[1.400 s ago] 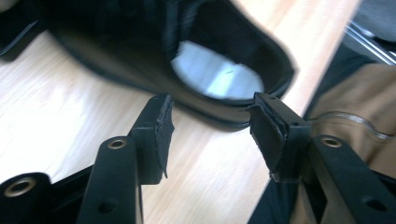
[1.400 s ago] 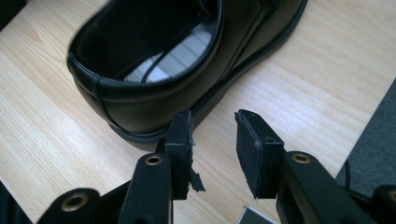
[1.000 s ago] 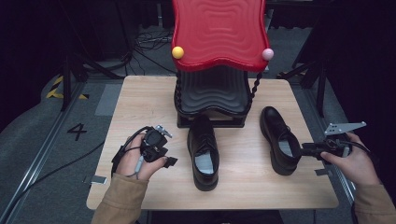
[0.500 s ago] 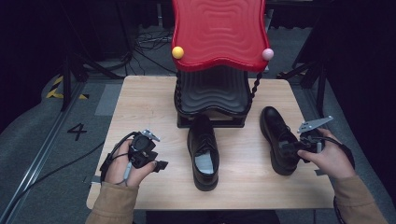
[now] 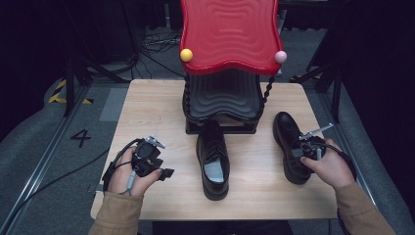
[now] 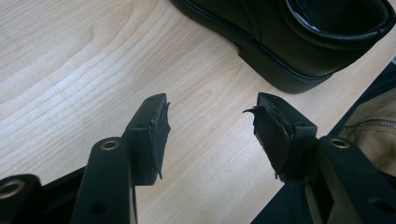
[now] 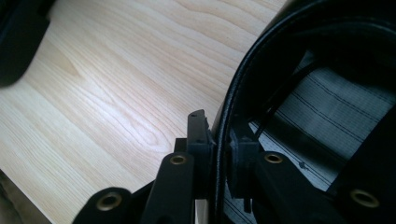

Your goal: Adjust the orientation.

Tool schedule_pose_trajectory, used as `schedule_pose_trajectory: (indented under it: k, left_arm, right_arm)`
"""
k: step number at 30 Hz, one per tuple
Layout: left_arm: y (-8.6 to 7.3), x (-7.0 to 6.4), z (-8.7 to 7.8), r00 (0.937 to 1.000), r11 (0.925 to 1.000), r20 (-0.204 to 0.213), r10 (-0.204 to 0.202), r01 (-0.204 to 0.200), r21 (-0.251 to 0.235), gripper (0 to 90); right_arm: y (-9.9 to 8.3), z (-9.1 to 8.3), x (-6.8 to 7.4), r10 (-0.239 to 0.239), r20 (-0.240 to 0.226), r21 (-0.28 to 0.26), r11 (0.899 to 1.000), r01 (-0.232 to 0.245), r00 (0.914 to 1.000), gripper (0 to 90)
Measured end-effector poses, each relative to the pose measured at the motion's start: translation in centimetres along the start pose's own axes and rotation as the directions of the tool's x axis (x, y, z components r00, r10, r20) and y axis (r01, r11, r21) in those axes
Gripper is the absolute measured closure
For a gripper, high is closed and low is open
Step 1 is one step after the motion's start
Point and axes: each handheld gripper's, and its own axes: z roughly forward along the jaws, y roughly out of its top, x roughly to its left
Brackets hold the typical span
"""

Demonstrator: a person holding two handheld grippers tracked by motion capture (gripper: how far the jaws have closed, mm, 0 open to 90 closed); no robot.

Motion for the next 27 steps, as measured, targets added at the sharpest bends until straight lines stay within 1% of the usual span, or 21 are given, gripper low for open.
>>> schedule_pose_trajectory:
  k: [1, 2, 3, 6, 7, 8, 9, 10, 11, 12, 13, 14, 15, 16, 19, 21, 23, 27]
  left_arm:
    - [0.1, 0.0, 0.0, 1.0, 1.0, 0.0, 0.002, -0.002, 0.0, 45.4]
    - [0.1, 0.0, 0.0, 1.0, 1.0, 0.0, 0.004, -0.004, 0.001, 45.3]
    - [0.2, 0.0, 0.0, 1.0, 1.0, 0.001, 0.008, -0.008, -0.001, 45.2]
    - [0.3, 0.1, 0.0, 1.0, 1.0, 0.002, 0.007, -0.007, -0.003, 45.2]
    - [0.4, 0.1, 0.0, 1.0, 1.0, 0.002, 0.008, -0.008, -0.004, 45.2]
    - [0.6, 0.1, 0.1, 0.9999, 0.9999, 0.002, 0.011, -0.011, -0.006, 45.3]
    - [0.7, 0.1, 0.2, 0.9999, 0.9999, 0.006, 0.014, -0.014, -0.004, 45.3]
    - [0.8, 0.1, 0.3, 0.9999, 0.9999, 0.008, 0.015, -0.015, -0.003, 45.3]
    - [0.8, 0.1, 0.3, 0.9999, 0.9999, 0.008, 0.015, -0.015, -0.003, 45.2]
    - [0.9, 0.1, 0.4, 0.9997, 0.9998, 0.008, 0.022, -0.022, 0.0, 45.2]
    - [1.1, 0.1, 0.4, 0.9996, 0.9997, 0.009, 0.025, -0.025, 0.001, 45.3]
    - [1.2, 0.0, 0.5, 0.9994, 0.9995, 0.012, 0.031, -0.031, 0.002, 45.3]
    - [1.2, 0.0, 0.5, 0.9994, 0.9995, 0.012, 0.031, -0.031, 0.002, 45.3]
    - [1.4, 0.0, 0.5, 0.9993, 0.9994, 0.015, 0.034, -0.034, 0.0, 45.3]
    - [1.6, 0.0, 0.6, 0.9992, 0.9993, 0.016, 0.037, -0.037, -0.002, 45.2]
    - [1.8, 0.0, 0.7, 0.999, 0.9991, 0.019, 0.042, -0.042, 0.0, 45.3]
    - [1.9, 0.0, 0.8, 0.9986, 0.9988, 0.019, 0.049, -0.049, 0.003, 45.2]
    - [2.2, 0.0, 0.9, 0.9986, 0.9988, 0.022, 0.048, -0.048, 0.001, 45.3]
  right_arm:
    - [0.0, 0.0, 0.0, 0.014, 0.001, -0.003, 1.0, -0.014, 0.9999, 83.0]
    - [-0.1, -0.1, 0.1, 0.044, 0.002, -0.016, 0.999, -0.044, 0.999, 83.4]
    - [-0.2, -0.2, 0.2, 0.056, 0.002, -0.024, 0.998, -0.056, 0.9984, 83.6]
    - [-0.3, -0.5, 0.4, 0.063, 0.01, -0.035, 0.997, -0.063, 0.9979, 84.7]
    - [-0.4, -0.9, 0.6, 0.066, 0.031, -0.041, 0.997, -0.065, 0.9973, 85.2]
    - [-0.7, -1.7, 0.6, 0.059, 0.064, -0.06, 0.997, -0.055, 0.9962, 85.7]
    - [-0.8, -2.0, 0.5, 0.063, 0.032, -0.075, 0.995, -0.061, 0.9975, 85.8]
    - [-1.0, -2.3, 0.5, 0.064, 0.013, -0.088, 0.994, -0.063, 0.9978, 85.9]
    - [-1.0, -2.3, 0.5, 0.064, 0.013, -0.088, 0.994, -0.063, 0.9978, 85.9]
    - [-1.1, -2.4, 0.7, 0.059, 0.005, -0.094, 0.994, -0.058, 0.9983, 85.9]
    - [-1.2, -2.9, 1.6, 0.041, -0.003, -0.099, 0.994, -0.041, 0.9991, 85.9]
    - [-1.2, -3.0, 1.9, 0.027, 0.002, -0.094, 0.995, -0.026, 0.9996, 85.9]
    - [-1.2, -3.0, 1.9, 0.027, 0.002, -0.094, 0.995, -0.026, 0.9996, 85.9]
    - [-1.4, -3.4, 2.7, 0.015, 0.011, -0.082, 0.996, -0.015, 0.9998, 85.8]
    - [-1.8, -3.9, 3.4, 0.007, 0.011, -0.064, 0.998, -0.006, 0.9999, 85.7]
    - [-2.1, -4.3, 3.9, -0.004, 0.003, -0.061, 0.998, 0.004, 1.0, 85.7]
    - [-2.3, -4.6, 4.5, -0.019, 0.001, -0.057, 0.998, 0.019, 0.9998, 85.7]
    - [-2.6, -5.1, 5.9, -0.062, -0.018, -0.056, 0.997, 0.061, 0.9979, 85.6]
